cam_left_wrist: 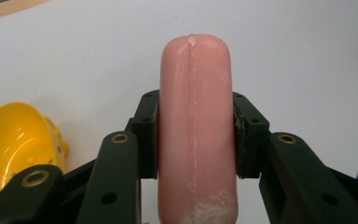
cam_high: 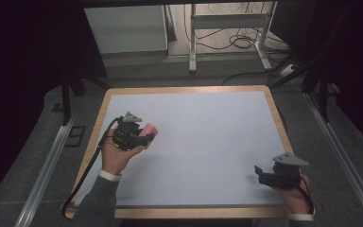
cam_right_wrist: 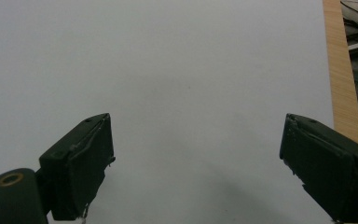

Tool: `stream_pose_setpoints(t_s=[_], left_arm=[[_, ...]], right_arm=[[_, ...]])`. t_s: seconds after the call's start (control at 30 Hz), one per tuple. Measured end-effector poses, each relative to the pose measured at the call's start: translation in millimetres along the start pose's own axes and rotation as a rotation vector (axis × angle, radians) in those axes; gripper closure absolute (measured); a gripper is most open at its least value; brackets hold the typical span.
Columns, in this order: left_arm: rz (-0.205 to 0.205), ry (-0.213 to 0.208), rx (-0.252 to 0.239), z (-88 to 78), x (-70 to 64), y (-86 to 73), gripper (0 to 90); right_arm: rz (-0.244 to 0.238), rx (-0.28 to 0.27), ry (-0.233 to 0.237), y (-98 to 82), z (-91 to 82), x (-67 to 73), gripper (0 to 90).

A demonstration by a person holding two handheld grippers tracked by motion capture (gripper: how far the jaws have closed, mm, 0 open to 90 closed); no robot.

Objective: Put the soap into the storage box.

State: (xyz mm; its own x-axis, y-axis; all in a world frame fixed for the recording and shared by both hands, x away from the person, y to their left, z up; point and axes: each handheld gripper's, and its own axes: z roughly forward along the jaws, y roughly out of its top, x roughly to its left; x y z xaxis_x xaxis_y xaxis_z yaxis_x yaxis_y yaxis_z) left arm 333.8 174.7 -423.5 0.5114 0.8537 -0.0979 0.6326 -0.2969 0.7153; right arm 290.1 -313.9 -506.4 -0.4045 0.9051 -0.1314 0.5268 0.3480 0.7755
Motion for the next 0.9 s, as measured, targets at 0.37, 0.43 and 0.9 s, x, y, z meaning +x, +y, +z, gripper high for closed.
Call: stream_pose_setpoints(t_s=[0.37,0.43,0.9], left_arm=[[-0.050,0.029,-0.006,-11.3,20.9,-10.6,60.2],[-0.072,0.039,-0.007,-13.1,28.3,-14.4,60.2],[-0.104,0.060,-0.016,-19.7,43.5,-22.7,60.1]], right_arm=[[0.005,-0.019,0.007,1.9,-4.1,-0.2,9.6],[0.008,-0.017,0.006,1.6,-3.5,-0.7,9.6],[0.009,-0.016,0.000,1.5,-4.4,-1.7,9.5]])
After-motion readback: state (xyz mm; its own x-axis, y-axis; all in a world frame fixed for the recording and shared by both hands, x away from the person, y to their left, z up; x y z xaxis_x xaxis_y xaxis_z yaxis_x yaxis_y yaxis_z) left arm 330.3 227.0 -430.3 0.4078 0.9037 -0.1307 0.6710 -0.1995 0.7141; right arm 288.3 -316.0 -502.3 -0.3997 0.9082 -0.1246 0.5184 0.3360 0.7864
